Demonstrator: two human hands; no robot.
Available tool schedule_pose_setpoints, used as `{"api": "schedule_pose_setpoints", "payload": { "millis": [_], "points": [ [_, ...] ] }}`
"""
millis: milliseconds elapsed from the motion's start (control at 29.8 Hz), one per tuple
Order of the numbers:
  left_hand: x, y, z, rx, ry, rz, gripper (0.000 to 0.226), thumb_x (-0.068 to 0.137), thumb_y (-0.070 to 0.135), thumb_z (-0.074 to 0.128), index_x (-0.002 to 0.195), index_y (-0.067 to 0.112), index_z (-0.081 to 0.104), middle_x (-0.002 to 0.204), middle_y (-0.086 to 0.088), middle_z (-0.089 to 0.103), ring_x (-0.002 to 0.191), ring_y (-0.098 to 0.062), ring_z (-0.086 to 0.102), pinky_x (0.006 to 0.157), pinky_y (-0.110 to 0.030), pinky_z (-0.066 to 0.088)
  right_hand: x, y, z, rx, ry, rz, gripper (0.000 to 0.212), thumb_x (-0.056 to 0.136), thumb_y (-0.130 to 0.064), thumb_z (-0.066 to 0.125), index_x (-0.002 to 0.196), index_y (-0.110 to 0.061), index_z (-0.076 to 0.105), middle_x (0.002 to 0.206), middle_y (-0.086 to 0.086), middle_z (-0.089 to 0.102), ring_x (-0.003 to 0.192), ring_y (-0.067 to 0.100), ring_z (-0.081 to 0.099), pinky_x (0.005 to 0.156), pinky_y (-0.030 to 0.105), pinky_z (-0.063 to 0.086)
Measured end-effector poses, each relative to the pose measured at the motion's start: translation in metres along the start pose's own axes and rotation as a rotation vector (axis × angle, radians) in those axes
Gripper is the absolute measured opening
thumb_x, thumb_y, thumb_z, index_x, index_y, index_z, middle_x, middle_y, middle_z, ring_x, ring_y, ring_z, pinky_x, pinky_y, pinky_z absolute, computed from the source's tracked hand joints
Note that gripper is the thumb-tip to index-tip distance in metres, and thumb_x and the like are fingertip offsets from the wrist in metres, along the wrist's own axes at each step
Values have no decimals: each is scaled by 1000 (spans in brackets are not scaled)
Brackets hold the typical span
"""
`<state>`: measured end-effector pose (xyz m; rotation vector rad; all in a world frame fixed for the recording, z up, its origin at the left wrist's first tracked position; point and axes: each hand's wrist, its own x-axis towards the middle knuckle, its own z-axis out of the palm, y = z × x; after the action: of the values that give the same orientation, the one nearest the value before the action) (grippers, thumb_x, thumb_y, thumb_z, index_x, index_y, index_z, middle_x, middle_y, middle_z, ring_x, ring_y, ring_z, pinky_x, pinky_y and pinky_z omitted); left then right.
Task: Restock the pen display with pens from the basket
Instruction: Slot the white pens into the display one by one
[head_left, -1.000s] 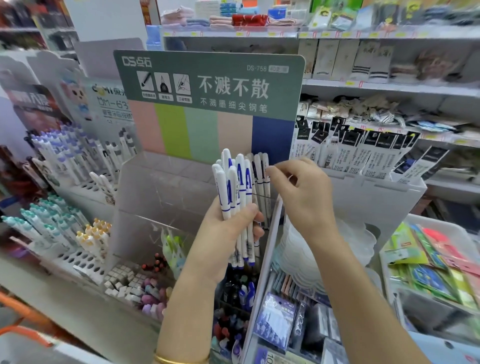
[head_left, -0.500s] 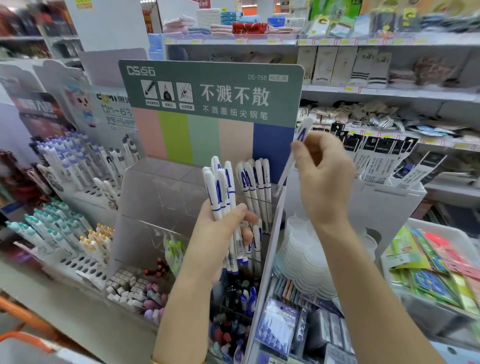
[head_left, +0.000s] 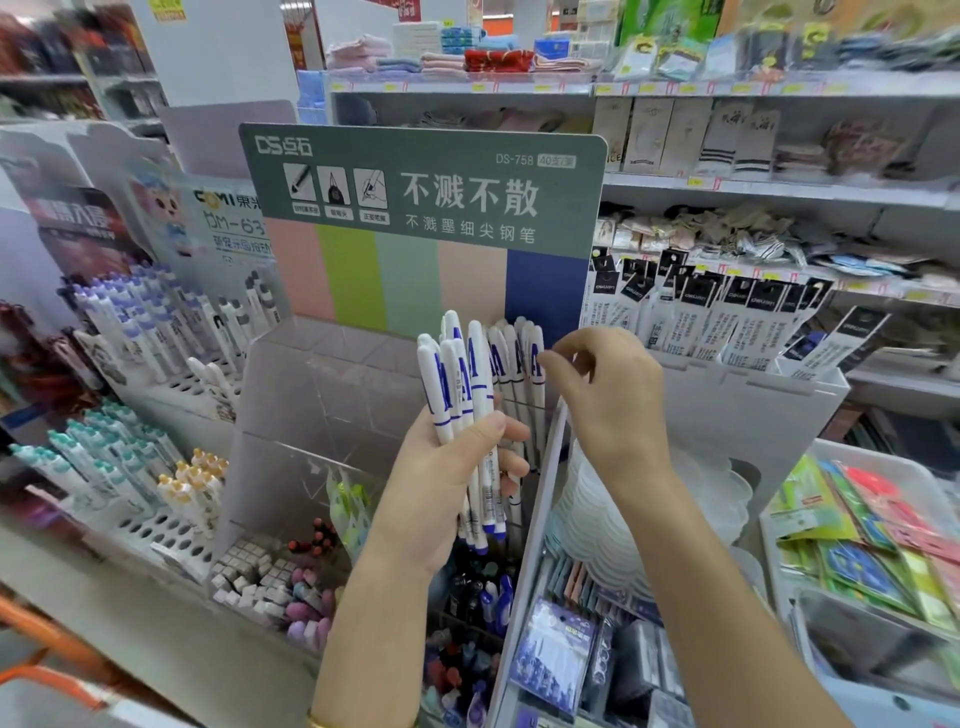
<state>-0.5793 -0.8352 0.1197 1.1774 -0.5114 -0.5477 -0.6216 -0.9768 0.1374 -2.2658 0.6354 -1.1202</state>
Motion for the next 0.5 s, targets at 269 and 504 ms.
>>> {"api": "schedule_pose_setpoints", "payload": {
  "millis": [269,504],
  "points": [
    [-4,4,5,-16,-122,-19,27,90,14,55,114,5,61,80,-10,70,61,-20,63,56,-32,54,-10,-32,-19,542,-404,225,16,90,-16,63,83,-2,68,65,3,57,47,-2,49,43,9,40],
    [-1,4,-1,-34,63,-54,7,98,5,49,103,4,53,74,-12,70,55,-20,67,49,-28,55,10,-21,-22,759,68,195,17,96,-14,56,82,-6,62,64,0,57,52,8,50,46,19,40]
  ]
}}
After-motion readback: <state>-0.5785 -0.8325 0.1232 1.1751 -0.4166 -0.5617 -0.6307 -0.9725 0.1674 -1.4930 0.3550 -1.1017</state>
